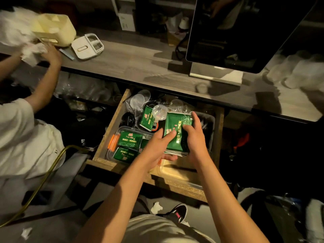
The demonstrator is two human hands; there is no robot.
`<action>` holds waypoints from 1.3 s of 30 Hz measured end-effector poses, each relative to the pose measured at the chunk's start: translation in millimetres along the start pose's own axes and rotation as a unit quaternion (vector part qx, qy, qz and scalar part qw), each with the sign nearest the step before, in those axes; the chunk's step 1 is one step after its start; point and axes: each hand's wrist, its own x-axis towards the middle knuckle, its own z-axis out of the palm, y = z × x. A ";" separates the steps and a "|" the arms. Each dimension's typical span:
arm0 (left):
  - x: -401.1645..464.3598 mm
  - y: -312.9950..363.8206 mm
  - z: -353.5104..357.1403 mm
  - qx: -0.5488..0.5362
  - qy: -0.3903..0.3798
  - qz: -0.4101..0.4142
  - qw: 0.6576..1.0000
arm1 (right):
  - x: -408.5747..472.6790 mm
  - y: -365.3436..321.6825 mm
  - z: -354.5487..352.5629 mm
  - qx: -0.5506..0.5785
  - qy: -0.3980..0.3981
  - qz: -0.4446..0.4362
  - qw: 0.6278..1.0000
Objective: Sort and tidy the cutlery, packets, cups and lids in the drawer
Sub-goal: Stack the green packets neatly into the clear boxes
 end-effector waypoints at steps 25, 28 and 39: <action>67.7 -58.8 -187.4 -0.043 0.210 -0.056 0.975 | 35.8 86.0 159.4 -0.136 -0.192 0.263 0.936; 77.6 -72.5 -215.7 -0.013 0.205 -0.042 0.978 | 47.3 100.4 163.4 -0.204 -0.219 0.258 0.919; 98.5 -106.8 -251.7 0.326 0.200 -0.023 0.924 | 55.8 162.0 192.9 -0.424 -0.098 0.096 0.895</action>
